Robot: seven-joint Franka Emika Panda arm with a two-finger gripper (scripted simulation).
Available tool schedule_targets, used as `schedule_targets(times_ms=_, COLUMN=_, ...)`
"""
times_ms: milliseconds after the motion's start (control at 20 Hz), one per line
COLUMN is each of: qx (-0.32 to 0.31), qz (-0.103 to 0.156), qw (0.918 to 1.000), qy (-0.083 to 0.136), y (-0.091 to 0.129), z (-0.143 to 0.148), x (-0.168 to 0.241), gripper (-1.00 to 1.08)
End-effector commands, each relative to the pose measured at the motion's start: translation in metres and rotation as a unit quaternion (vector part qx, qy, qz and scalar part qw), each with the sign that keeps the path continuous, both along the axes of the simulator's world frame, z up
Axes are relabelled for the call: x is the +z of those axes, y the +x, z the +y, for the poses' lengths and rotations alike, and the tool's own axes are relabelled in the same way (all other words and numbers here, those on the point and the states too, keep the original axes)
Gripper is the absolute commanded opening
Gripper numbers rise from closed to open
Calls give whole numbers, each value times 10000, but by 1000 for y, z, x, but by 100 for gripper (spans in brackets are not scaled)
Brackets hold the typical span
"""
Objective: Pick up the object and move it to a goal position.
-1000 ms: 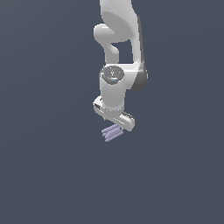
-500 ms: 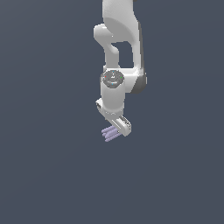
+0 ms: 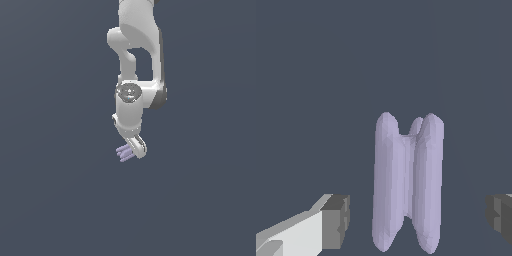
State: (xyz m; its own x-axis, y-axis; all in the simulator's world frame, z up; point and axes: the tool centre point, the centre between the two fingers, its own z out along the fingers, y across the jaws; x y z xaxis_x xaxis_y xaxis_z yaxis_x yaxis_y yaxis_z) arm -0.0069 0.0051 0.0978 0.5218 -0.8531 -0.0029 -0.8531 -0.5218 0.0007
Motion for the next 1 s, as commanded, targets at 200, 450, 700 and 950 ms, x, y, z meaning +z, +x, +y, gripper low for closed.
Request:
schedule_targets(times_ms=200, qx=-166, qz=-10, qw=9999, qy=-11, y=0, z=0, x=-2, gripper=100)
schedule_targets(times_ms=450, qx=-147, qz=-8, qw=9999, qy=-10, y=0, z=0, x=-8, gripper=100)
schedule_targets(times_ms=700, qx=-159, qz=-9, qw=9999, qy=-11, y=-1, z=-1, x=-31, gripper=100)
schedule_targets(times_ms=950, qx=-168, qz=-10, qw=9999, qy=-11, y=-1, z=-1, x=-50, gripper=100)
